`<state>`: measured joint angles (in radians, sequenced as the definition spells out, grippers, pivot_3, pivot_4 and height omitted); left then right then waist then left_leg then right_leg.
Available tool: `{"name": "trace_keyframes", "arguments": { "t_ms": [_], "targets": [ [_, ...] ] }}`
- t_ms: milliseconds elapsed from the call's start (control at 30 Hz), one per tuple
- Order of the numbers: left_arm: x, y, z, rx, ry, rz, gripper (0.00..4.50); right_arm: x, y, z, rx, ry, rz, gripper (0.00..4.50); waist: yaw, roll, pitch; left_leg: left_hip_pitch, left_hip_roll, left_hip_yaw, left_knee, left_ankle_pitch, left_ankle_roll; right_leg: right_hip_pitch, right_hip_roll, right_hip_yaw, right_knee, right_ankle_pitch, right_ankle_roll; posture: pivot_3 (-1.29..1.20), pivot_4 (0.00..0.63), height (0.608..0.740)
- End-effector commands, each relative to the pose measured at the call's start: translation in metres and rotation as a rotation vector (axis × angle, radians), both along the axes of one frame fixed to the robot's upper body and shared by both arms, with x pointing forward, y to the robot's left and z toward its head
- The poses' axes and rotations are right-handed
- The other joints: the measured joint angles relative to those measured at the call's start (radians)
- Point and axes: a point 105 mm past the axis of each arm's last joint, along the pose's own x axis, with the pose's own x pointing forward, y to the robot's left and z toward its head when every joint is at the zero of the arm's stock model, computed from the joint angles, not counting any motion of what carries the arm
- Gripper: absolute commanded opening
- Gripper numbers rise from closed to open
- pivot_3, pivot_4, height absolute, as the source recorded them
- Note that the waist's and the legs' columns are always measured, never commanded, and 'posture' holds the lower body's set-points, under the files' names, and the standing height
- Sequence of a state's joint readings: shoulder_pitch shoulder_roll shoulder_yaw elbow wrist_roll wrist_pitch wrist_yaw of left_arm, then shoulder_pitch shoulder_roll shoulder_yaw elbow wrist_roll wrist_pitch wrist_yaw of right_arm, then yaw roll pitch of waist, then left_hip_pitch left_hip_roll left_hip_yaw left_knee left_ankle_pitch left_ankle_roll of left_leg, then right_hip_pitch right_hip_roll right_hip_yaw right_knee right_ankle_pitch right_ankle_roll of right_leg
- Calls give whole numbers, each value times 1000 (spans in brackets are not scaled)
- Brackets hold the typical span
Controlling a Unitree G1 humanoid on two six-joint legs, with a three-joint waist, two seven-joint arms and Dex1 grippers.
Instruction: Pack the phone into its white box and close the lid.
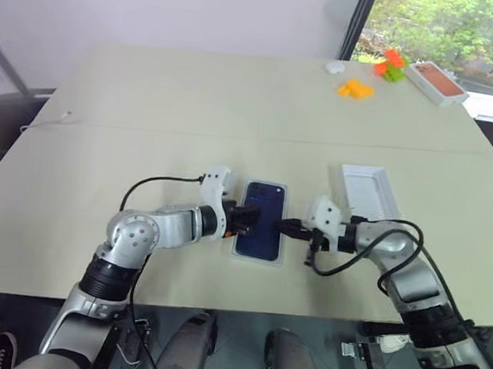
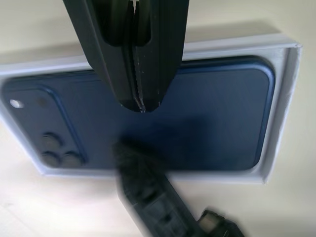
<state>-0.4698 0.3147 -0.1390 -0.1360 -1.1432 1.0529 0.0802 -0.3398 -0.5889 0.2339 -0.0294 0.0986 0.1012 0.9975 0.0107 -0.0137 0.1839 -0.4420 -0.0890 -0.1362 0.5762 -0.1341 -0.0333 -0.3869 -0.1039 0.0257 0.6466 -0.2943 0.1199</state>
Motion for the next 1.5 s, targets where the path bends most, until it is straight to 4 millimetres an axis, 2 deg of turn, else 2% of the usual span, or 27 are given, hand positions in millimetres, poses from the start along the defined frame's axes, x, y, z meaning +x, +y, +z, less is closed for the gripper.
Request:
{"name": "trace_keyframes", "arguments": {
  "t_ms": [33, 167, 233, 300, 467, 533, 600, 767, 867, 1000, 1267, 1500],
  "targets": [
    [-2, 2, -11, 25, 32, 6, 0, 2, -2, -13, -108, -42, 0, 48, 0, 0, 0, 0, 0, 0, 0, 0, 0, 1, 0, 0, 0, 0, 0, 0, 150, 740],
    [-2, 4, -10, 27, 28, 8, 0, 6, -5, -9, -114, -69, 2, 48, 0, -1, -2, 2, 0, -1, 1, 0, 0, 3, 0, 0, 0, 0, 0, 0, 150, 740],
    [-2, 7, 3, -12, -8, 2, 0, 7, -4, 10, -26, -45, -3, 48, -1, 0, -2, 2, 0, -1, 1, 0, 0, 4, 0, -1, 0, 0, 0, 0, 150, 740],
    [2, 20, 19, -18, -69, 26, 0, 9, -14, 24, -9, -37, -13, 48, -1, 0, -1, 1, 0, -1, 0, 0, 0, 1, 0, -1, 0, 0, 0, 0, 150, 740],
    [1, 43, 35, -22, -93, 35, 0, 15, -32, 36, 11, -25, -57, 48, -2, -1, 0, -2, 0, -2, -1, 0, 0, -3, 0, -1, 1, 0, 1, 0, 150, 740],
    [3, 50, 31, 22, -95, 58, 0, 17, -37, 32, -19, -34, -72, 48, -1, -1, 0, -2, 0, -2, -2, 0, 0, -3, 0, -1, 0, 0, 1, 0, 150, 740],
    [1, 56, 14, 94, -63, 64, 0, 19, -42, 23, -66, -36, -87, 48, 0, -1, 0, -2, 0, -1, -2, 0, 0, -3, 0, -1, 0, 0, 1, 0, 150, 740],
    [-4, 53, -18, 179, -5, 62, 0, 16, -39, 4, -138, -53, -60, 48, 3, -1, 0, -2, 0, 0, -2, 0, -1, -3, 0, 0, 0, -1, 1, 0, 150, 740],
    [-6, 33, -23, 189, -27, 0, 0, 14, -31, 0, -129, -50, -50, 48, 3, 0, -1, -1, 0, -1, -1, 0, -1, -1, 0, -1, 0, 0, 1, 0, 150, 740],
    [-6, 11, -27, 172, -28, -52, 0, 17, -29, 8, -110, -65, -61, 48, 4, 0, -1, -1, -1, -1, 0, 0, -1, 1, -1, -1, 0, 0, 0, 0, 150, 740],
    [2, -16, -17, 123, -42, -130, 0, 20, -50, 12, -158, -86, -84, 48, 3, 0, -1, -1, -2, -1, 1, 0, -1, 1, -2, -2, -1, 0, 1, 0, 150, 740],
    [-6, -53, -15, 95, -44, -267, 0, 22, -78, 14, -207, -79, -124, 48, 6, 0, -1, -2, -3, 0, 0, 0, 0, 1, -2, -4, -1, -1, 2, 0, 150, 740]
  ]
}}
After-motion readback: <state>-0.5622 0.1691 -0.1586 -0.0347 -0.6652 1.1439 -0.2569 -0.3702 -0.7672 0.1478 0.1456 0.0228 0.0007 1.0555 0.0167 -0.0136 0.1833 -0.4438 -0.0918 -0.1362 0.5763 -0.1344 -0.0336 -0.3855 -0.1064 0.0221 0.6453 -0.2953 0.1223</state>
